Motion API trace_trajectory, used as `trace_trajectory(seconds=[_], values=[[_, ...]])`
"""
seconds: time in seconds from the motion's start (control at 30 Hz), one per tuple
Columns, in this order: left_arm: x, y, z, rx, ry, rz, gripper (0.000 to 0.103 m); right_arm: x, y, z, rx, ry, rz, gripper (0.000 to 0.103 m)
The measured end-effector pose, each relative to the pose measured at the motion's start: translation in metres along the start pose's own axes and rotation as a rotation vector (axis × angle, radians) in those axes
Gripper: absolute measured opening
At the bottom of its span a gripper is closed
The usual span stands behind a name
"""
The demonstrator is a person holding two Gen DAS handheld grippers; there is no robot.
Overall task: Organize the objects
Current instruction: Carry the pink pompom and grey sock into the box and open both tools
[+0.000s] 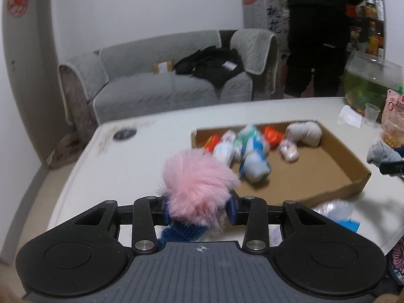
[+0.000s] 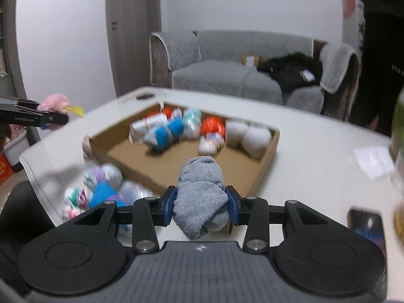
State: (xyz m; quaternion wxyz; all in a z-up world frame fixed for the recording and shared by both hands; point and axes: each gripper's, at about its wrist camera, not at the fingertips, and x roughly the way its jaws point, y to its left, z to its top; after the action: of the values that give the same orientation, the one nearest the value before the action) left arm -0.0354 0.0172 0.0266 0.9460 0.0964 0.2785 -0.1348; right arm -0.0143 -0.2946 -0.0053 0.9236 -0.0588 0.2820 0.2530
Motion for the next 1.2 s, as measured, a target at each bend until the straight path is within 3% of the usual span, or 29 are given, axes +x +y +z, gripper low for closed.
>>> trace_trajectory(seconds=[0.23,0.4,0.63,0.83,1.2], values=[[0.019,-0.04,0.045,0.092,-0.046,-0.118,0.046,0.006,-0.013,0.041,-0.059,-0.055,-0.011,0.038],[0.059,-0.075,0.069,0.103,-0.009,-0.207,0.046,0.026,-0.022,0.065,-0.071,-0.056,0.005,0.038],[0.125,-0.112,0.085,0.151,0.064,-0.203,0.046,0.073,-0.028,0.076,-0.077,0.006,0.012,0.038],[0.179,-0.128,0.075,0.165,0.16,-0.196,0.046,0.113,-0.039,0.072,-0.08,0.088,0.032,0.038],[0.206,-0.124,0.061,0.143,0.226,-0.195,0.046,0.144,-0.044,0.061,-0.104,0.192,0.04,0.038]])
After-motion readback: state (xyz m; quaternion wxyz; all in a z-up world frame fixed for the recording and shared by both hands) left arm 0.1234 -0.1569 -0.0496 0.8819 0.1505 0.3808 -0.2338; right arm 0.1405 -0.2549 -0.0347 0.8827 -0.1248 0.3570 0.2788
